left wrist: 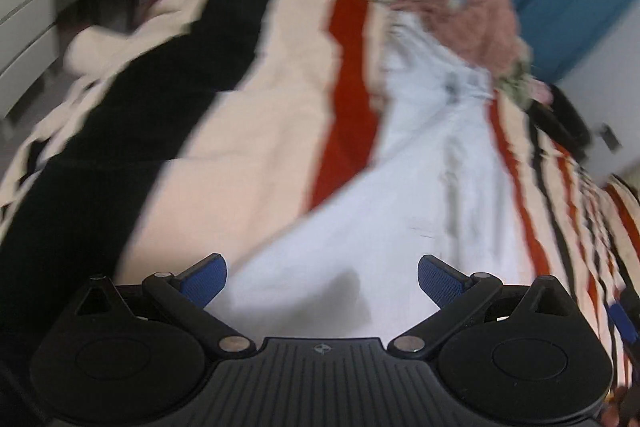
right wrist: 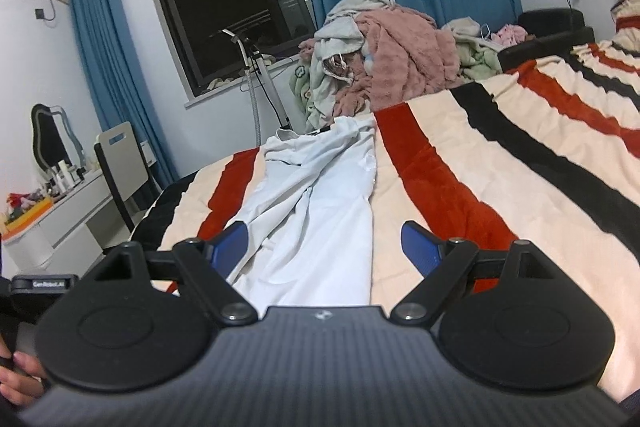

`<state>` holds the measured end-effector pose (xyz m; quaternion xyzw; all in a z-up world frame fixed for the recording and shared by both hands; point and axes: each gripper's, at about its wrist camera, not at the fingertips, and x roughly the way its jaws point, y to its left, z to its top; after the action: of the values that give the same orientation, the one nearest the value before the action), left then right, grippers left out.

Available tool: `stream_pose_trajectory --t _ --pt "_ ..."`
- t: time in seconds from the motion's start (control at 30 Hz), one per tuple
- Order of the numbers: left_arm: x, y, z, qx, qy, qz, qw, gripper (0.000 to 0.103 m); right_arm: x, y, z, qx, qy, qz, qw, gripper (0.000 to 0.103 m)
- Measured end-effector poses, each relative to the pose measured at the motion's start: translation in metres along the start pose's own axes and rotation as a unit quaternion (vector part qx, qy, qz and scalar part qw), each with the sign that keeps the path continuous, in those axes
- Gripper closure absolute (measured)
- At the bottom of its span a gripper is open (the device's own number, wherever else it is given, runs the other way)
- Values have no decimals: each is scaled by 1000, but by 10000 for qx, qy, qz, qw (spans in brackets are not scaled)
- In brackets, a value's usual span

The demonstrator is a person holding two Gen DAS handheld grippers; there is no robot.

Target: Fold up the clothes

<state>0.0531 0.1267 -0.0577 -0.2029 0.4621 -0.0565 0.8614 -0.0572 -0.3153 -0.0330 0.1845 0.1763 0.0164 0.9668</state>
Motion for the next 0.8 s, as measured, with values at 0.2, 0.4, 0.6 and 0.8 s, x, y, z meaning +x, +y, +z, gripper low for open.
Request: stream_pose_trajectory --t 0.2,0.4,0.6,0.8 --pt "9 32 -1 -784 151 -43 9968 7 3 -4 0 188 131 67 9997 18" --pt "13 30 -12 -857 200 318 9956 24 9 -14 -1 542 338 72 9979 18" --pt "10 30 -14 -893 112 662 9937 41 8 -18 -1 622 342 51 9975 18" --pt "-15 7 -17 -26 -221 797 9966 40 7 -21 -1 702 349 48 9969 18"
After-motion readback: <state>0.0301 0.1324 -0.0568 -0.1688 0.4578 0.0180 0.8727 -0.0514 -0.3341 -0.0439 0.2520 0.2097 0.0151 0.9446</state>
